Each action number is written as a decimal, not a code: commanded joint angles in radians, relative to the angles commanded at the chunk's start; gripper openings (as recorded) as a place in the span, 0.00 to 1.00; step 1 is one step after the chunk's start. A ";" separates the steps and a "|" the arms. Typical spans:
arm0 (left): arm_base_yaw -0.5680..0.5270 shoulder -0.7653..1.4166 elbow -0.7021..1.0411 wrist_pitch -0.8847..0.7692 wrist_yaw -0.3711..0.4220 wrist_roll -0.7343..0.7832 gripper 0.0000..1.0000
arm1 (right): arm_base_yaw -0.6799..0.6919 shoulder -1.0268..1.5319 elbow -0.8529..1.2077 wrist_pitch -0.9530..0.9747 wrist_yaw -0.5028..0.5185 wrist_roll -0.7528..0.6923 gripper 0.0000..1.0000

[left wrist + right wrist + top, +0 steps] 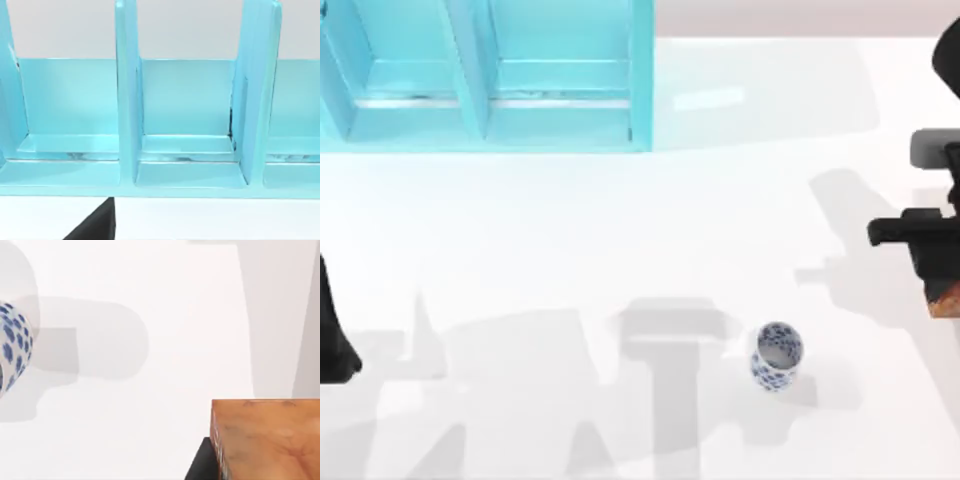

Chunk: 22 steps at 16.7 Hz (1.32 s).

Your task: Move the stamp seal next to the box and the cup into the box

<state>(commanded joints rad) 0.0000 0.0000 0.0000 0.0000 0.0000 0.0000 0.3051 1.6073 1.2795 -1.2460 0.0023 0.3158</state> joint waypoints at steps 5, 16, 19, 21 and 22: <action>0.000 0.000 0.000 0.000 0.000 0.000 1.00 | -0.071 -0.042 -0.035 -0.003 -0.001 -0.072 0.00; 0.000 0.000 0.000 0.000 0.000 0.000 1.00 | -0.065 0.006 -0.225 0.237 -0.002 -0.067 0.00; 0.000 0.000 0.000 0.000 0.000 0.000 1.00 | -0.067 0.010 -0.246 0.259 -0.001 -0.067 0.00; 0.000 0.000 0.000 0.000 0.000 0.000 1.00 | -0.067 0.010 -0.246 0.259 -0.001 -0.067 0.00; 0.000 0.000 0.000 0.000 0.000 0.000 1.00 | -0.067 0.010 -0.246 0.259 -0.001 -0.067 0.08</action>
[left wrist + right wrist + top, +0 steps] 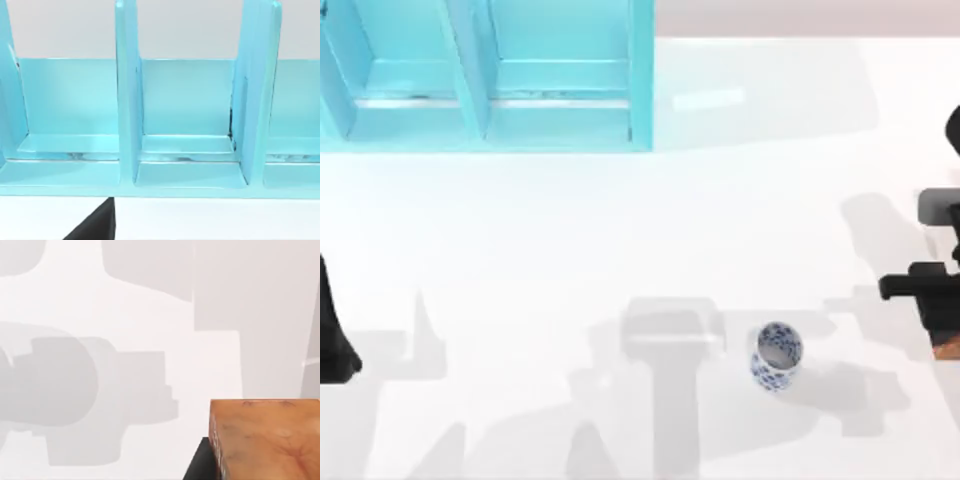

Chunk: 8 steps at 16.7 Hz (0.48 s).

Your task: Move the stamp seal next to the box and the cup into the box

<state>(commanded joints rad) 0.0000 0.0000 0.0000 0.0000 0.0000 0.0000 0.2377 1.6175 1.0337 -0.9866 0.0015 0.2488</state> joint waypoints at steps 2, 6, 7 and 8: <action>0.000 0.000 0.000 0.000 0.000 0.000 1.00 | 0.000 0.000 0.000 0.000 0.000 0.000 0.23; 0.000 0.000 0.000 0.000 0.000 0.000 1.00 | 0.000 0.000 0.000 0.000 0.000 0.000 0.53; 0.000 0.000 0.000 0.000 0.000 0.000 1.00 | 0.000 0.000 0.000 0.000 0.000 0.000 0.60; 0.000 0.000 0.000 0.000 0.000 0.000 1.00 | 0.000 0.000 0.000 0.000 0.000 0.000 0.68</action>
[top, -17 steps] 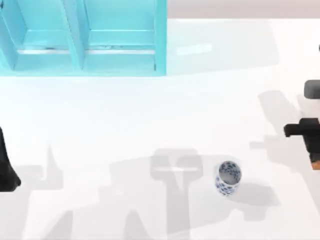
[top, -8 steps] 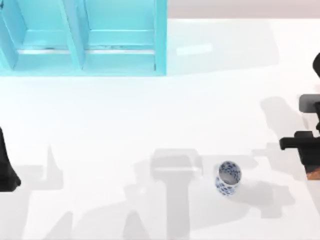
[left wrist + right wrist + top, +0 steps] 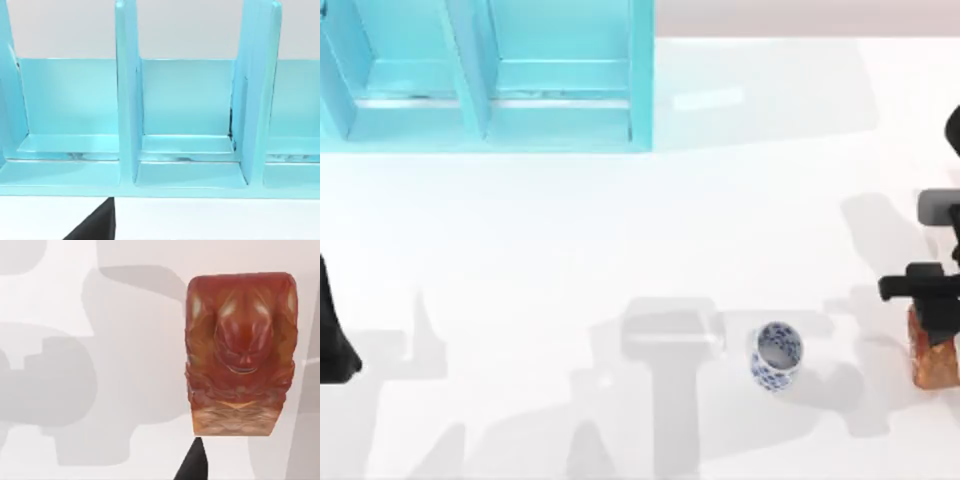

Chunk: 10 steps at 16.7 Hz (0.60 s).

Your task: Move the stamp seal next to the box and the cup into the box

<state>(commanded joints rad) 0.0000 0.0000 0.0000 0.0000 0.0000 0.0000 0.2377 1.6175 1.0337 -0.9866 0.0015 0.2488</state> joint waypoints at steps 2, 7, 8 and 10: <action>0.000 0.000 0.000 0.000 0.000 0.000 1.00 | 0.000 0.000 0.000 0.000 0.000 0.000 0.83; 0.000 0.000 0.000 0.000 0.000 0.000 1.00 | 0.000 0.000 0.000 0.000 0.000 0.000 1.00; 0.000 0.000 0.000 0.000 0.000 0.000 1.00 | 0.000 0.000 0.000 0.000 0.000 0.000 1.00; 0.000 0.000 0.000 0.000 0.000 0.000 1.00 | 0.000 0.000 0.000 0.000 0.000 0.000 1.00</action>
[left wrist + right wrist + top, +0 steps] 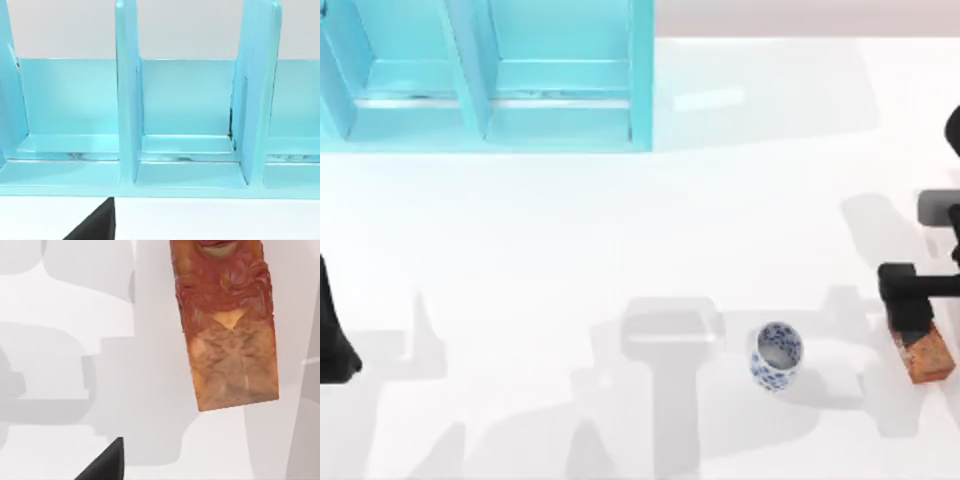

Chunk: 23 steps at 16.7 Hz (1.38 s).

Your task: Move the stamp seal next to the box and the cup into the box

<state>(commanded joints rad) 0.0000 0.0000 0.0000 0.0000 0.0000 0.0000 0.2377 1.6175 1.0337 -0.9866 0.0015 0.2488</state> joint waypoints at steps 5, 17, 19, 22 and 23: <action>0.000 0.000 0.000 0.000 0.000 0.000 1.00 | 0.001 -0.003 0.015 -0.016 -0.001 0.000 1.00; 0.000 0.000 0.000 0.000 0.000 0.000 1.00 | -0.005 -0.055 0.346 -0.401 0.000 -0.006 1.00; 0.000 0.000 0.000 0.000 0.000 0.000 1.00 | -0.005 -0.055 0.346 -0.401 0.000 -0.006 1.00; 0.000 0.000 0.000 0.000 0.000 0.000 1.00 | 0.014 -0.041 0.346 -0.390 0.000 0.010 1.00; 0.000 0.000 0.000 0.000 0.000 0.000 1.00 | 0.037 -0.026 0.349 -0.379 0.000 0.033 1.00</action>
<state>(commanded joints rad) 0.0000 0.0000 0.0000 0.0000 0.0000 0.0000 0.2751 1.5919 1.3830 -1.3655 0.0010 0.2820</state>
